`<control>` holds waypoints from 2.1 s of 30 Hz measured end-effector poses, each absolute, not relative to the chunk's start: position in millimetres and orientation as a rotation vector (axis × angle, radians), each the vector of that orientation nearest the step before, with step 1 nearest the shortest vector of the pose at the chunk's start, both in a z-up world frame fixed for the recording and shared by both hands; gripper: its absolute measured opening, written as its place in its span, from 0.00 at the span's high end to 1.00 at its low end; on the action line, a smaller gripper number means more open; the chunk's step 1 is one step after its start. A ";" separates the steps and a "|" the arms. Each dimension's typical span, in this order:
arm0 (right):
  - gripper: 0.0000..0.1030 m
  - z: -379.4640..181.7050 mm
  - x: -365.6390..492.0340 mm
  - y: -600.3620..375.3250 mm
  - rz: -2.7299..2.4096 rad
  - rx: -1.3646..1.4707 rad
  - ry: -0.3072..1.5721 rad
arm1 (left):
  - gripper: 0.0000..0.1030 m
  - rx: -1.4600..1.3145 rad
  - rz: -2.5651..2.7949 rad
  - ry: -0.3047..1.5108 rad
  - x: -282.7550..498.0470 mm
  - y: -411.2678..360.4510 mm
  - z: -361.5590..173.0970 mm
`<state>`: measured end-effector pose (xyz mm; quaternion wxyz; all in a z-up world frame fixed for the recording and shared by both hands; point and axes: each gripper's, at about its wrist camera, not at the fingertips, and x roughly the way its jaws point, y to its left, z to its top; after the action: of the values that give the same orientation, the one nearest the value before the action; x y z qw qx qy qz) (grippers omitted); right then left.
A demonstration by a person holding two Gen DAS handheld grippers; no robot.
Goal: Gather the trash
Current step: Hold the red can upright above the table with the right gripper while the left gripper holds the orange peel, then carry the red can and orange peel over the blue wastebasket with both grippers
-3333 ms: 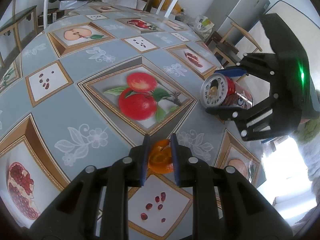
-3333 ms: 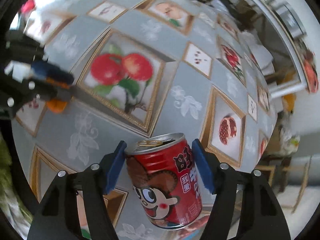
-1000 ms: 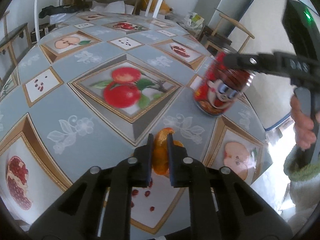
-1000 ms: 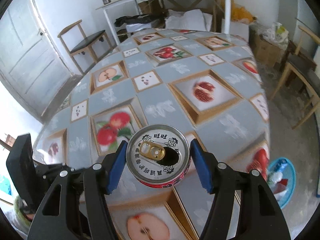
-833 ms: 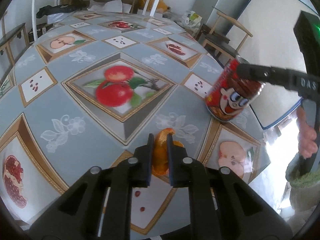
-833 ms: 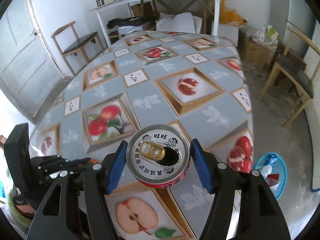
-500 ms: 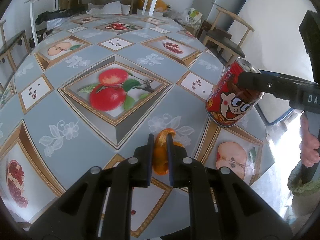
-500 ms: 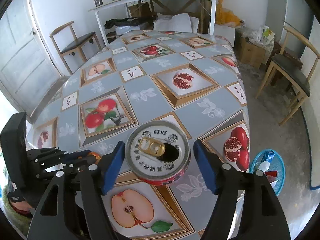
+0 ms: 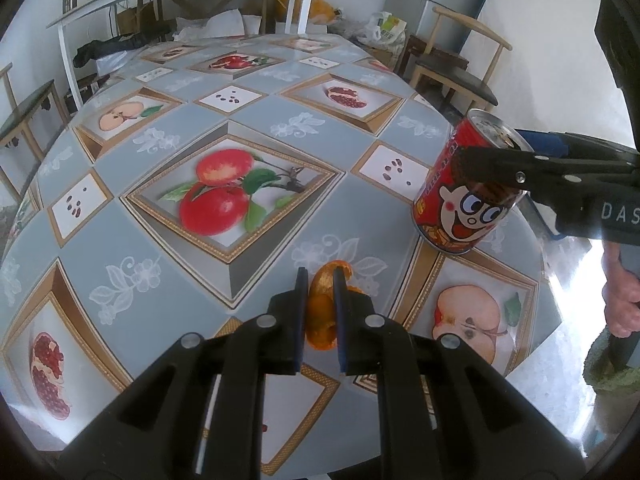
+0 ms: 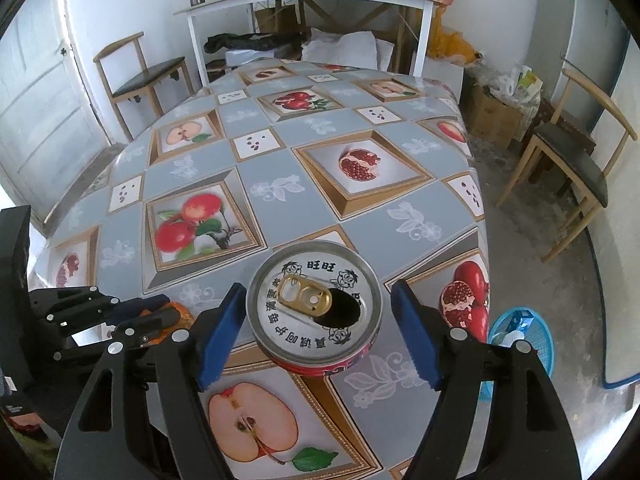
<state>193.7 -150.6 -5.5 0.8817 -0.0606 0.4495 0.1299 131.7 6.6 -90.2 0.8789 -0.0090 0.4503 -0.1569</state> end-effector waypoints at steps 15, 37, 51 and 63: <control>0.38 -4.8 191.1 -145.3 0.247 -0.158 0.928 | 0.90 0.002 -0.311 0.918 129.1 5.2 -86.7; 0.38 8.1 185.9 -147.5 0.237 -0.135 0.905 | 0.90 0.002 -0.301 0.898 127.4 8.2 -78.4; 0.38 23.5 174.8 -152.8 0.222 -0.120 0.861 | 0.90 0.011 -0.291 0.853 119.7 6.3 -63.5; 0.38 39.4 159.1 -173.7 0.199 -0.083 0.812 | 0.90 0.030 -0.304 0.800 110.5 -10.6 -40.4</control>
<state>159.0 -173.7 39.4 0.9131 -0.0403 0.3941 0.0966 110.5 -10.6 -40.4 0.9096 0.0147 0.3880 -0.1476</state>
